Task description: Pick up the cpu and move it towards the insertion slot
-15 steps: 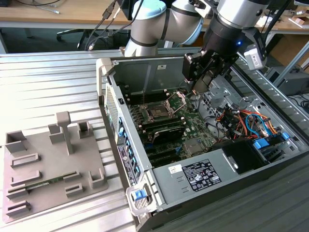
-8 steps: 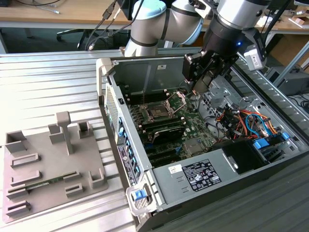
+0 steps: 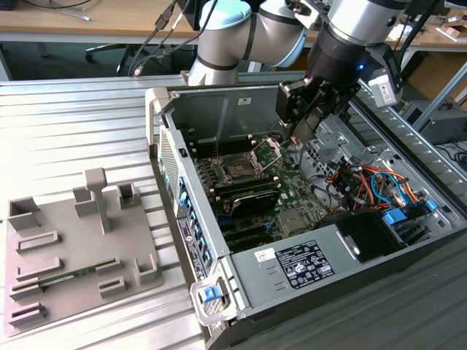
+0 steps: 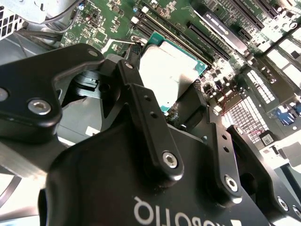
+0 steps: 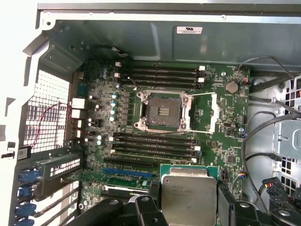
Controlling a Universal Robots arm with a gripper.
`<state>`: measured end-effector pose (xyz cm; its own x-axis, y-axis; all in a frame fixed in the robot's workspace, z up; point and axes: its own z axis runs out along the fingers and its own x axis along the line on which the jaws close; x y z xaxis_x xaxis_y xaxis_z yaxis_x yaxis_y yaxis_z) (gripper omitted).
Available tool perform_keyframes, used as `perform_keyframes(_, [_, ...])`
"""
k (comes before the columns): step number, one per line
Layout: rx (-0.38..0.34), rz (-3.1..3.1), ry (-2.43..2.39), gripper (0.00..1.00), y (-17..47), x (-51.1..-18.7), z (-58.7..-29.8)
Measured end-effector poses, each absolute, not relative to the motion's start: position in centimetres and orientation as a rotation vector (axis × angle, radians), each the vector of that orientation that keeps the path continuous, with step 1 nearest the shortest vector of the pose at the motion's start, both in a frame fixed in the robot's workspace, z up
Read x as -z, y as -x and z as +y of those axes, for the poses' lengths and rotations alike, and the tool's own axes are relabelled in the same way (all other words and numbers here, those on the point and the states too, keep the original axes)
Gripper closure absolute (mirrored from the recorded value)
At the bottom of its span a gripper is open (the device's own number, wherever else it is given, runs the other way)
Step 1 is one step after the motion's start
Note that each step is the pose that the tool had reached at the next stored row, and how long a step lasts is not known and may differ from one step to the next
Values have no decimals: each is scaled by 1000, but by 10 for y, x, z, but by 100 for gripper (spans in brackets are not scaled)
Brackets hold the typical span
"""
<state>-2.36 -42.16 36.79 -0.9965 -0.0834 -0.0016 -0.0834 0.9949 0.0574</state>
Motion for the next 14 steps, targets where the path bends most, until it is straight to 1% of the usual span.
perform_keyframes(14, [90,-3137,-131,45,21,-366,-422])
